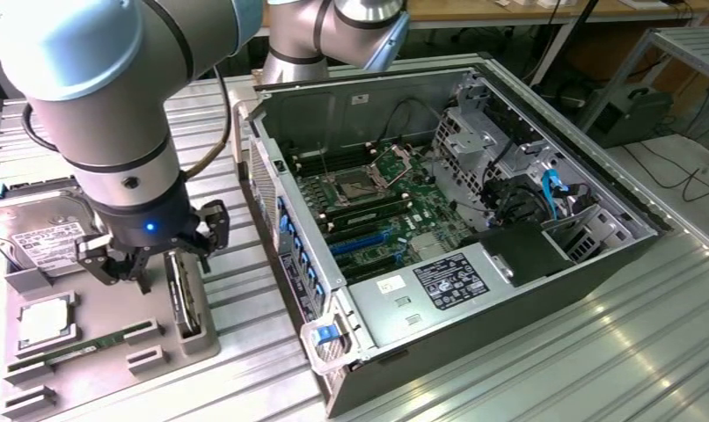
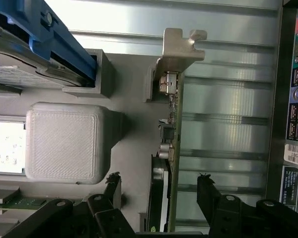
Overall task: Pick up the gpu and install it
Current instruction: 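Pick up the gpu and move the gpu toward the slot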
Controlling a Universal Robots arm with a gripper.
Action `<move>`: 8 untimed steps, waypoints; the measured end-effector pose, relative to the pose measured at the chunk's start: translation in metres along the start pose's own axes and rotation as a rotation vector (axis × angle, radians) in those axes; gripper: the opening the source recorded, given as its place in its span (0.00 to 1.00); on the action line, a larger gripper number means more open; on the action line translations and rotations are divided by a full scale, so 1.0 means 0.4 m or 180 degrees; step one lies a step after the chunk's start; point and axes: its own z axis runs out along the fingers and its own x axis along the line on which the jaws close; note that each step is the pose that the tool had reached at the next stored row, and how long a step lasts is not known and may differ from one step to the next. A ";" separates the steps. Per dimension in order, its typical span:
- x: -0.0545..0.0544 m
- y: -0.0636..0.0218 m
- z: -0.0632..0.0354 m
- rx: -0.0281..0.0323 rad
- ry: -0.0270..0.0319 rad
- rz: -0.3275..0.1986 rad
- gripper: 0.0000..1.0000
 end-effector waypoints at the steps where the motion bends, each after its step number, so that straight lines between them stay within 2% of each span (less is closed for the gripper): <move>1: 0.000 0.000 0.002 0.0000 0.0000 0.0014 0.72; 8: 0.001 -0.001 0.019 0.0003 -0.0004 0.0138 0.72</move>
